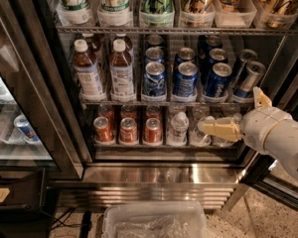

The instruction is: Pick pepsi can from middle shelf of fridge

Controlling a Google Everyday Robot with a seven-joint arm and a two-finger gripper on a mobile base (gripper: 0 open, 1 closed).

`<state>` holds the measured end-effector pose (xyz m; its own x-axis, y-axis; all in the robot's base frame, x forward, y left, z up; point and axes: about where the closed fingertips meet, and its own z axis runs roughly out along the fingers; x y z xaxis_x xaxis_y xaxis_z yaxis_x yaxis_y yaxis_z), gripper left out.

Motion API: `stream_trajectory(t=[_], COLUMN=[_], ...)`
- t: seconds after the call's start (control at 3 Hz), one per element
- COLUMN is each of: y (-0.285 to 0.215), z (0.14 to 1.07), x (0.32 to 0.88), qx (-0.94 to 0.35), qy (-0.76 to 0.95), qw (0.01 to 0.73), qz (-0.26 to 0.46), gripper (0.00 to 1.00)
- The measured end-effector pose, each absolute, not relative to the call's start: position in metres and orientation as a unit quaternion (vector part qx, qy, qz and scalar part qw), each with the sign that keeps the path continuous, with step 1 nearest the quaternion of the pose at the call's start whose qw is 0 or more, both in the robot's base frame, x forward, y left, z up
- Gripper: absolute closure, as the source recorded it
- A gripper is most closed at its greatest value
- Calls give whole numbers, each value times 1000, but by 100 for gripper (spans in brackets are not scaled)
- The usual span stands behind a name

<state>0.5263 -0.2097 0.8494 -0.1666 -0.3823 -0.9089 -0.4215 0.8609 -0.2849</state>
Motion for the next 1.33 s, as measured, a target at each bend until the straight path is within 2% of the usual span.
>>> stream_trajectory(t=[0.33,1.33], y=[-208,-220], z=[849,848], x=[526,556], qx=[-259,-218], qy=[762,721], qw=[594,654], qz=[12,-66], gripper=[0,0])
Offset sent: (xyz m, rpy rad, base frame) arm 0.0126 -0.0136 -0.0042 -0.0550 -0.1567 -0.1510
